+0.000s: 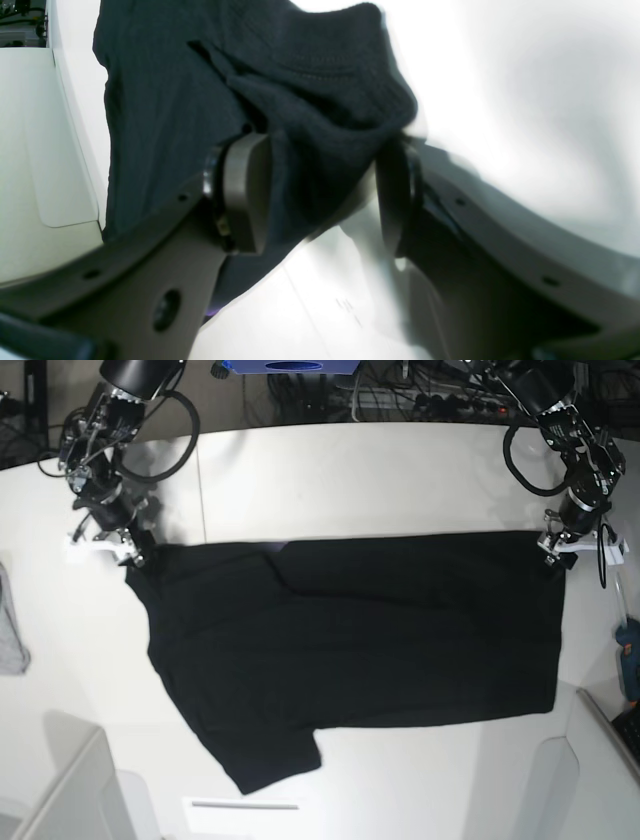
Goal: Fold the T-shirt properly
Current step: 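Drag the shirt further toward the robot with both grippers, then release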
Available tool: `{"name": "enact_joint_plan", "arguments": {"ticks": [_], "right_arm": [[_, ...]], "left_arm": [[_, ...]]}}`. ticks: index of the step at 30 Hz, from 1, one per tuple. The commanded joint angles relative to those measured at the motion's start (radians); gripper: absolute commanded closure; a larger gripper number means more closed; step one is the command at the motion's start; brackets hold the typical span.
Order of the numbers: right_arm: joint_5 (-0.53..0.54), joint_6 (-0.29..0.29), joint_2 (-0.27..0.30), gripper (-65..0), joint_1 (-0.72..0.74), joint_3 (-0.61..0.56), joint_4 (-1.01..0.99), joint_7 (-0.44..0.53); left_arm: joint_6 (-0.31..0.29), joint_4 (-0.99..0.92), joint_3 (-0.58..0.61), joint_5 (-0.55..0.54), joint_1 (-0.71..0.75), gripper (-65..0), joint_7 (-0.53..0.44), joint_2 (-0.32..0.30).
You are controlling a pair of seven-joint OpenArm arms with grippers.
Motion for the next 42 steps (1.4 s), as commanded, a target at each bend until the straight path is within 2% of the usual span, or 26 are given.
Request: {"name": "enact_joint_plan", "arguments": {"ticks": [1, 2, 4, 6, 8, 9, 13, 18, 30, 35, 42], "right_arm": [[-0.022, -0.01, 0.004, -31.4, 0.012, -0.002, 0.002, -0.017], [-0.022, -0.01, 0.006, -31.2, 0.013, -0.002, 0.002, -0.017], [-0.022, -0.01, 0.006, -31.2, 0.021, -0.002, 0.002, -0.017], [-0.022, -0.01, 0.006, -29.6, 0.026, 0.0, 0.002, -0.017], [-0.022, -0.009, 0.006, -22.5, 0.029, 0.0, 0.002, -0.015], [-0.022, -0.007, 0.006, -18.3, 0.035, 0.0, 0.002, -0.015], [-0.022, -0.002, 0.007, 0.0, 0.047, 0.0, -0.03, -0.015], [-0.022, -0.002, 0.02, 0.0, 0.055, 0.008, -0.059, -0.015], [-0.022, -0.002, 0.03, 0.0, -0.021, 0.009, 0.085, -0.023], [-0.021, -0.002, 0.03, 0.0, -0.083, 0.009, 0.151, -0.023], [-0.017, -0.004, 0.03, 0.0, -0.174, 0.009, 0.24, -0.024]], "left_arm": [[0.032, -0.003, 0.001, 0.036, 0.004, -39.2, 0.04, -0.001], [0.032, -0.003, 0.001, 0.036, 0.004, -38.8, 0.04, -0.001], [0.03, -0.003, 0.001, 0.036, 0.004, -31.9, 0.04, -0.001], [0.03, -0.003, 0.003, 0.036, 0.004, -17.9, 0.04, -0.001], [0.03, -0.003, 0.003, 0.036, 0.004, -2.6, 0.04, -0.001], [0.03, -0.003, 0.003, 0.036, 0.004, 0.0, 0.04, -0.001], [0.029, -0.003, 0.009, 0.036, 0.004, 0.0, 0.043, -0.002], [0.029, 0.014, 0.08, 0.036, 0.018, 0.0, 0.043, -0.008], [0.03, 0.167, 0.084, 0.034, 0.11, 0.0, 0.048, -0.008], [0.029, 0.215, 0.08, 0.031, 0.141, 0.0, 0.143, -0.007], [0.029, 0.295, 0.081, 0.029, 0.199, 0.0, 0.152, -0.007]]}}
